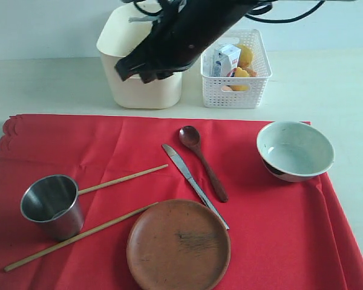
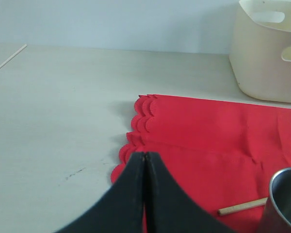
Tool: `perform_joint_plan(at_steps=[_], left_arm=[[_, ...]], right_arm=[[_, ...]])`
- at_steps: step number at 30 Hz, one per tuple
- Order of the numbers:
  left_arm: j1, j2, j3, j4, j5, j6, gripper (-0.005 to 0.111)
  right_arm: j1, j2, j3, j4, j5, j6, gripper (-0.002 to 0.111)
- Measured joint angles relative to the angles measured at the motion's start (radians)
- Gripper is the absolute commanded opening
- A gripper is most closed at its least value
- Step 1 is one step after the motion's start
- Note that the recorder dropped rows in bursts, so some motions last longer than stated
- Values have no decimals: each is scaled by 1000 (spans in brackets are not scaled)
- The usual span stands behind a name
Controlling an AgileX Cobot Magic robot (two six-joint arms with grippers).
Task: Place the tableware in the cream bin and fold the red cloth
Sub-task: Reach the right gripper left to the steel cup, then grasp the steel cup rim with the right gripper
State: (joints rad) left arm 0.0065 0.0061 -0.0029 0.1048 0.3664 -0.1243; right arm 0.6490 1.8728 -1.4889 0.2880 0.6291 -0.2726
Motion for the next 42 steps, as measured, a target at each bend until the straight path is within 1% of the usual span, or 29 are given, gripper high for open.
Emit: perform_joint_plan(at_steps=[3,5,7,11,12,14,17,24,31,34,36,42], left_arm=[[0,0,0,0,0,0,0],[0,0,0,0,0,0,0],[0,0,0,0,0,0,0],[0,0,0,0,0,0,0],[0,0,0,0,0,0,0],[0,0,0,0,0,0,0],[0,0,0,0,0,0,0],[0,0,0,0,0,0,0],[0,0,0,0,0,0,0],[0,0,0,0,0,0,0],[0,0,0,0,0,0,0],[0,0,0,0,0,0,0]], right_arm=[[57,16,0,5,0,-9,16],[94,30,0,5,0,-29,18],[137,44,0,1,0,-47,25],[222,65,0,-37,-46,-61,46],[247,75,0,-55,-64,-61,50],[276,91,0,-73,-91,-65,57],[319,122,0,-82,-101,-65,60],[373,171,0,-93,-117,-83,60],[374,216,0,-104,-133,-91,60],[374,238,0,-104,-137,-91,58],[374,246,0,-104,-139,-91,53],[374,247,0,-104,-143,-91,27]])
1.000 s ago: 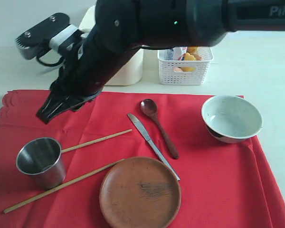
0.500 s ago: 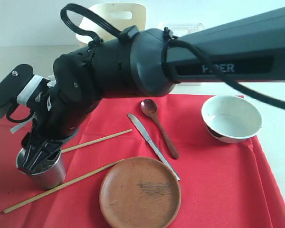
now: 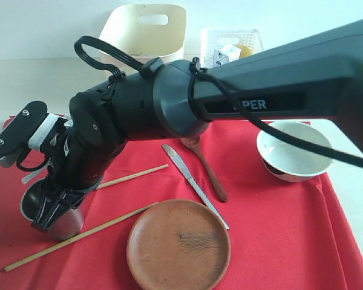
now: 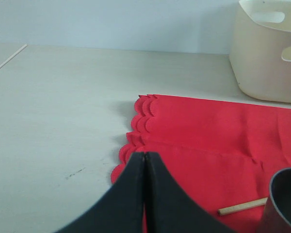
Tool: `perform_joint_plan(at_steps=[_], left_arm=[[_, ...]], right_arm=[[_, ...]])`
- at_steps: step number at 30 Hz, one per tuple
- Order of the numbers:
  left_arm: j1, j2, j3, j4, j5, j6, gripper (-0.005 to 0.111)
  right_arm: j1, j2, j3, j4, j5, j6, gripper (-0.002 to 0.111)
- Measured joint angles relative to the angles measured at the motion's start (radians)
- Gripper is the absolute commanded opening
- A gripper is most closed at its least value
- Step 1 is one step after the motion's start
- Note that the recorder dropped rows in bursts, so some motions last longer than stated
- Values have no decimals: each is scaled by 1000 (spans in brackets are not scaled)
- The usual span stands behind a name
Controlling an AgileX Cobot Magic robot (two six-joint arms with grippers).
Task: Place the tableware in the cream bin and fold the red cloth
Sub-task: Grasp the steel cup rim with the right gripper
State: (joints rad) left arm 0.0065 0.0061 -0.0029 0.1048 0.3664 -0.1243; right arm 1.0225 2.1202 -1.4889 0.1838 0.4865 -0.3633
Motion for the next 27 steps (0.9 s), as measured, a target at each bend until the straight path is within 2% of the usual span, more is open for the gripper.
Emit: perform_joint_plan(at_steps=[8,19,27], left_arm=[[0,0,0,0,0,0,0],[0,0,0,0,0,0,0],[0,0,0,0,0,0,0]], right_arm=[[0,2,0,0,-5,1,0],[0,-13,0,51,-8,8,0],[0,-104,0,64,-4,8,0]])
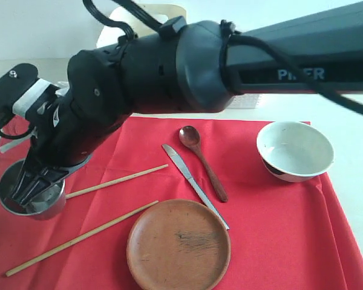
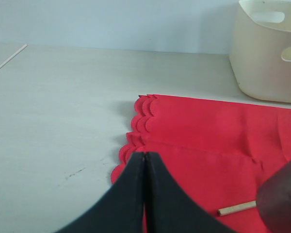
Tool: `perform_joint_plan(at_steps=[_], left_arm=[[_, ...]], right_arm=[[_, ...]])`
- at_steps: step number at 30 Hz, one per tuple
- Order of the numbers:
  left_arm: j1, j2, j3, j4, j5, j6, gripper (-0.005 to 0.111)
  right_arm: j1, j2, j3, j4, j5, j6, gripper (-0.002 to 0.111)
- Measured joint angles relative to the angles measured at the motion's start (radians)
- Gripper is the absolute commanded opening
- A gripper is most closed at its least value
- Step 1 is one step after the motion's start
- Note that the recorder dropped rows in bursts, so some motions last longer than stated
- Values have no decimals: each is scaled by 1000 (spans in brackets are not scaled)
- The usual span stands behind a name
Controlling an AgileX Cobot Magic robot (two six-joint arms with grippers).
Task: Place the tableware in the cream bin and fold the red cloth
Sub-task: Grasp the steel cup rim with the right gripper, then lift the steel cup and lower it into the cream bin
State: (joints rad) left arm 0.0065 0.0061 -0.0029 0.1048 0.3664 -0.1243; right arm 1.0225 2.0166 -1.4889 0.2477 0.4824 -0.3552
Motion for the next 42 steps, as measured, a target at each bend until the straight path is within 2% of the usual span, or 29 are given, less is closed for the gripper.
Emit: perform_joint_plan(at_steps=[27,42], left_arm=[[0,0,0,0,0,0,0],[0,0,0,0,0,0,0]], right_arm=[[-2,-54,0,-19,12,0,0],[-126,-60,0,-26,0,117,0]])
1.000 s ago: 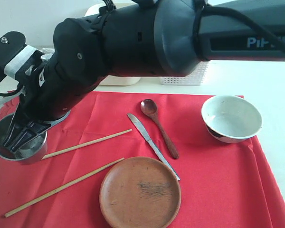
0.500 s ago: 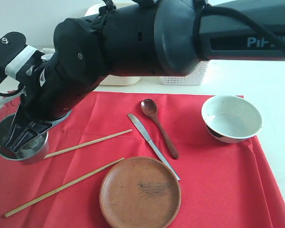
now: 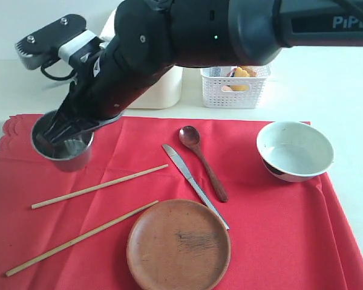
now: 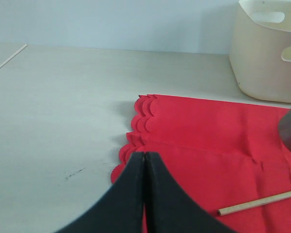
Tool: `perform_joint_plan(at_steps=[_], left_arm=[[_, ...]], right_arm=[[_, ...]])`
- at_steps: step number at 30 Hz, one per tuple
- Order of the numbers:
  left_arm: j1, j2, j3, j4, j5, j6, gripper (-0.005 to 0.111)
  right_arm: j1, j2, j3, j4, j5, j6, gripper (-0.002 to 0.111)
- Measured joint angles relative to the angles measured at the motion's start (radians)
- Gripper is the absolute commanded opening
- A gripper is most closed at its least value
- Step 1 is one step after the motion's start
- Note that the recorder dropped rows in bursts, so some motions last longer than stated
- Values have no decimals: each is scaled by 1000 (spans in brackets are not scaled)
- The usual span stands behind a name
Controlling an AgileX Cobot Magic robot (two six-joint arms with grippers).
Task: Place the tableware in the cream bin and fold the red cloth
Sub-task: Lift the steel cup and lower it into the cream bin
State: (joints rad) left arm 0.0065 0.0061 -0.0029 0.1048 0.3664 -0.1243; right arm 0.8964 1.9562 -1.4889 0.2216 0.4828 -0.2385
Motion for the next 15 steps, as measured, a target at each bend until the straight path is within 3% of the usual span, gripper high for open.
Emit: perform_joint_plan(at_steps=[15], left_arm=[[0,0,0,0,0,0,0]], right_arm=[[-179,0,-85,-9,-405,205,0]])
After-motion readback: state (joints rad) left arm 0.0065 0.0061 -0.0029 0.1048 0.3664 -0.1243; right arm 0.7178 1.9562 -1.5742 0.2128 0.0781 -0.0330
